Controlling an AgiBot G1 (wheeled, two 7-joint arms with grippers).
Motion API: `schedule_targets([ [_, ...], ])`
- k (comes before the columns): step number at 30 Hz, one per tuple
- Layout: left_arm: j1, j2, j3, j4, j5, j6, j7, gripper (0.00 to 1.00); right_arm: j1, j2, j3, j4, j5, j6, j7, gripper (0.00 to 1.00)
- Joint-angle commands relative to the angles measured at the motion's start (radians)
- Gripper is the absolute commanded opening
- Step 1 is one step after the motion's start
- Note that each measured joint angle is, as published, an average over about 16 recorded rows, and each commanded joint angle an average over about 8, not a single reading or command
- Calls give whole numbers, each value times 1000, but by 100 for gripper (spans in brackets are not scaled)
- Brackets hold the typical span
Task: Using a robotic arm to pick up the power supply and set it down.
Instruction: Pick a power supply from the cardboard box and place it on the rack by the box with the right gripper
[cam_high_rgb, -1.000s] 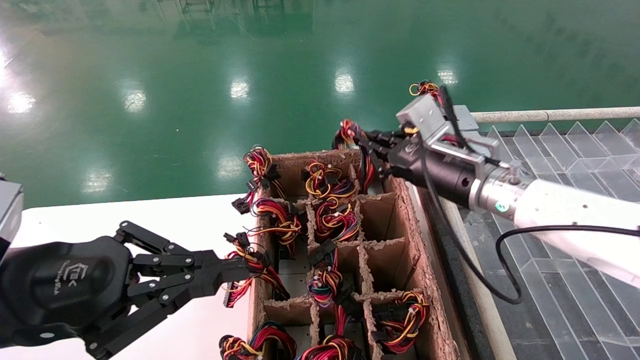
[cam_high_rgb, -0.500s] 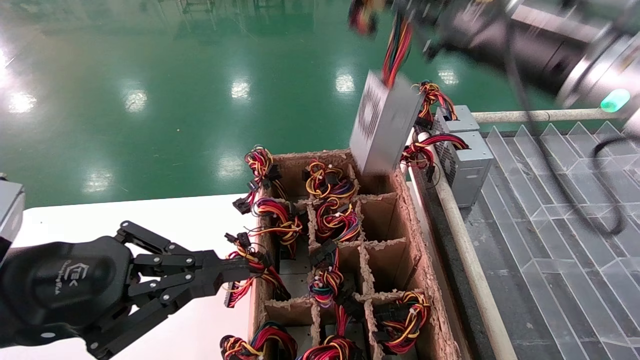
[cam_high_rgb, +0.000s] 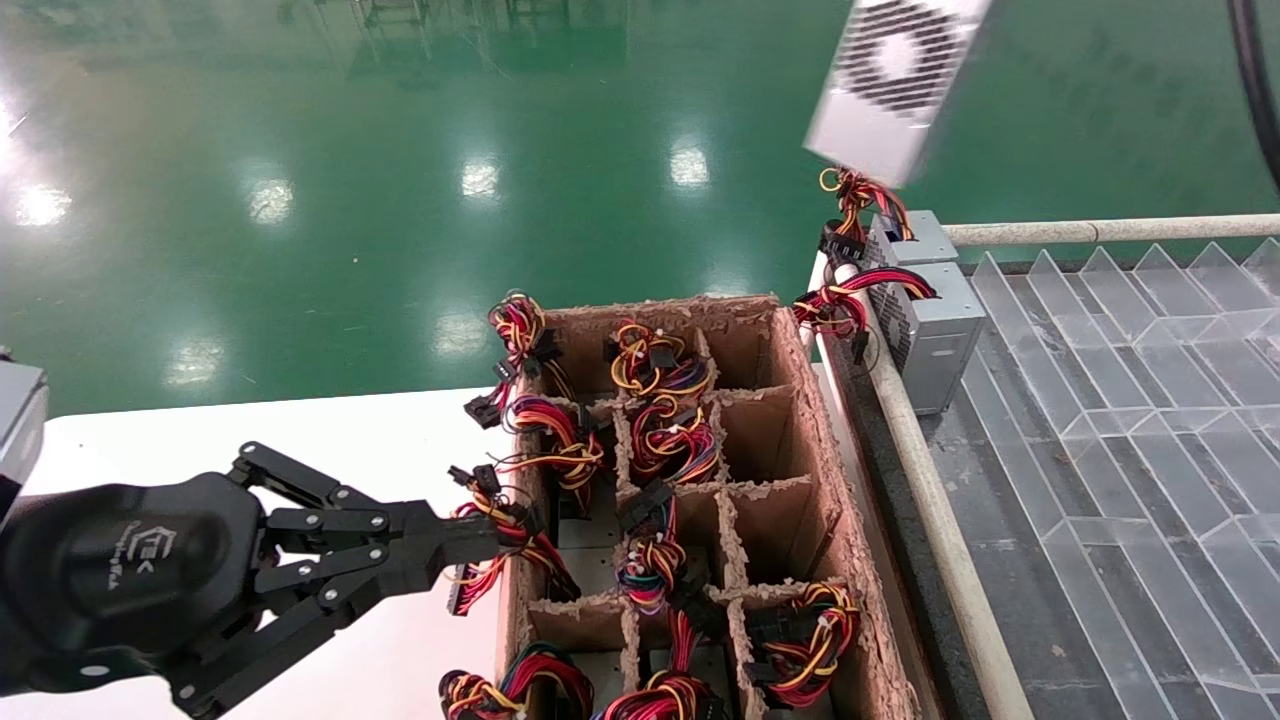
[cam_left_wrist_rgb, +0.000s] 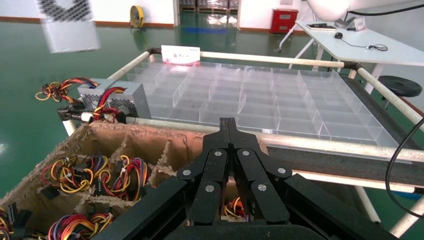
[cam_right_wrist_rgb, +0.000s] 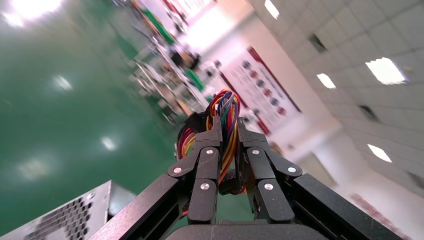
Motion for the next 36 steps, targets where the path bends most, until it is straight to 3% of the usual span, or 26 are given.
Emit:
schedule_targets([
  [1,0,0,0,0,0,0,0,0,3,13,-1,-3,-39,20,2,0],
  [11,0,0,0,0,0,0,0,0,3,27,0,-117,-224,67,146,0],
  [21,0,0,0,0,0,0,0,0,11,-41,-28,-304,-334,46,253,0],
  [36,0,0,0,0,0,0,0,0,30,-119,-49,-484,-349,95,211,0],
])
